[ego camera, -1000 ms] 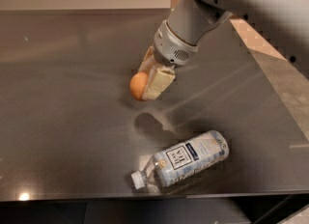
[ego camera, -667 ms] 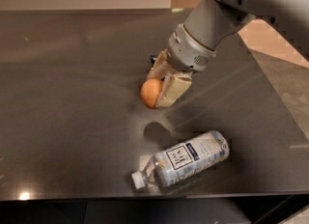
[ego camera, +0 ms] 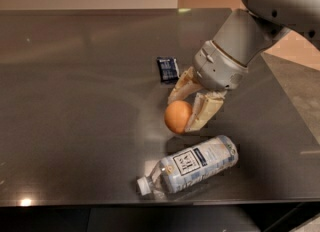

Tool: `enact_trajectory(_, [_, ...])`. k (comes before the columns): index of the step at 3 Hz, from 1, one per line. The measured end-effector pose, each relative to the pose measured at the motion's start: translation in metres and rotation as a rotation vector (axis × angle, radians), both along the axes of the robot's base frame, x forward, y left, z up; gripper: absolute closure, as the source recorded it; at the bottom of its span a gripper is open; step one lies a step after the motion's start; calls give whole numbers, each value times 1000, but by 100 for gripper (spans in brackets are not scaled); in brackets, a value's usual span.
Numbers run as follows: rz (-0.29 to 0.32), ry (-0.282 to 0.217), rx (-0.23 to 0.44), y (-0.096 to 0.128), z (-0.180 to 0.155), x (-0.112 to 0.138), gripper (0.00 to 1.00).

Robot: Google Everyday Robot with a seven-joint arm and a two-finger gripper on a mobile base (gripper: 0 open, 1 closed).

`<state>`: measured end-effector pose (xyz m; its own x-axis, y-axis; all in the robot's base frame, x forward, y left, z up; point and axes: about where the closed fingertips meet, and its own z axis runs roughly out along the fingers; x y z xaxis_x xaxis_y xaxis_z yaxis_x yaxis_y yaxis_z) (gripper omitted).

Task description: Move orange near blue plastic bottle

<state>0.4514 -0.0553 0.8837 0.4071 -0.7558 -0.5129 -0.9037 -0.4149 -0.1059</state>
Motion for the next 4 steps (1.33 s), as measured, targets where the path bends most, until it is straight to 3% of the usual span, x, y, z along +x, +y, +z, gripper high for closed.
enact_trajectory(1, [68,10,-5,-12,-10,-16,100])
enact_trajectory(2, [115,8,-12,-15,-20,-21,83])
enact_trajectory(4, [173,-16,-13,-15,-25,-15,36])
